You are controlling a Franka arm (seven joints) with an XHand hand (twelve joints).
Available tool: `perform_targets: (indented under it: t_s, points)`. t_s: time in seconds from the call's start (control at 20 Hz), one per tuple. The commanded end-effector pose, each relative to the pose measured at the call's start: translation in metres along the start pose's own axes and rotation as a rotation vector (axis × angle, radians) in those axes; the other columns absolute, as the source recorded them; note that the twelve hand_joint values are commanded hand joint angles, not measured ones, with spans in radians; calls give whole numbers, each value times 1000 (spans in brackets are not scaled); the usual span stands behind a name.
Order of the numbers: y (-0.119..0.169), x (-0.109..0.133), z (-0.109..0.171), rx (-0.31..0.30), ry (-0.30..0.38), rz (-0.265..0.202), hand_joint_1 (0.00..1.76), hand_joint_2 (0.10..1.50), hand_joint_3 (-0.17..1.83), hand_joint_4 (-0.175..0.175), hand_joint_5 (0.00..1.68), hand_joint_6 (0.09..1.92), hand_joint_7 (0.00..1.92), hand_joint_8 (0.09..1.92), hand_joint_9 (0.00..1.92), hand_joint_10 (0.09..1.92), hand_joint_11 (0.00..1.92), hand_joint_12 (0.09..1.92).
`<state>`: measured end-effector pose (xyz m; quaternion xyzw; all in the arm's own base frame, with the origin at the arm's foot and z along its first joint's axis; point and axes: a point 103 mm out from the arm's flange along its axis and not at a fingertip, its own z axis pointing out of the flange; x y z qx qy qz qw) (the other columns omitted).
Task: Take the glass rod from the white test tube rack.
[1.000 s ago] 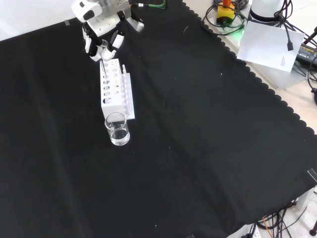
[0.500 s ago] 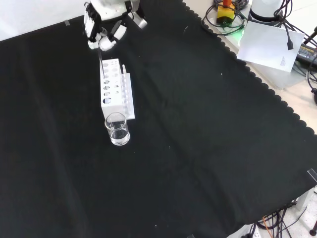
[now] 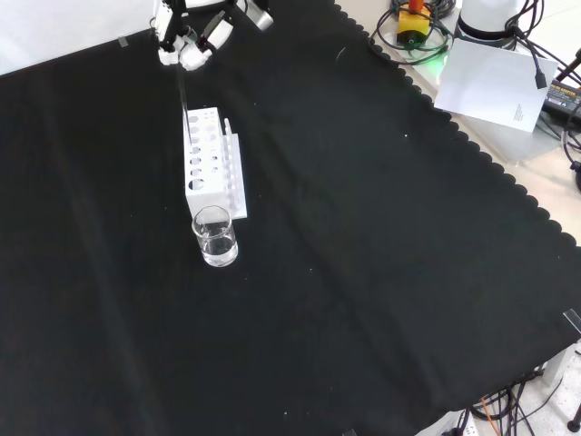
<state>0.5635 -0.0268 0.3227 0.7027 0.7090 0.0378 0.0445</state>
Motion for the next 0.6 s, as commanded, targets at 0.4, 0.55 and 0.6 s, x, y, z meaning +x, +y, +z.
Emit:
perform_targets:
  t_s: [0.4,0.55,0.6]
  points:
    - [-11,28,-73,22,1,-59,1307,904,271,-175,1219,321,1180,1019,1658,732,1312,926]
    - [-14,31,-76,27,0,-66,1306,905,268,-175,1221,317,1179,1022,1659,732,1313,928]
    - [-15,31,-77,26,-13,-72,1306,906,267,-175,1221,315,1178,1023,1659,732,1313,928]
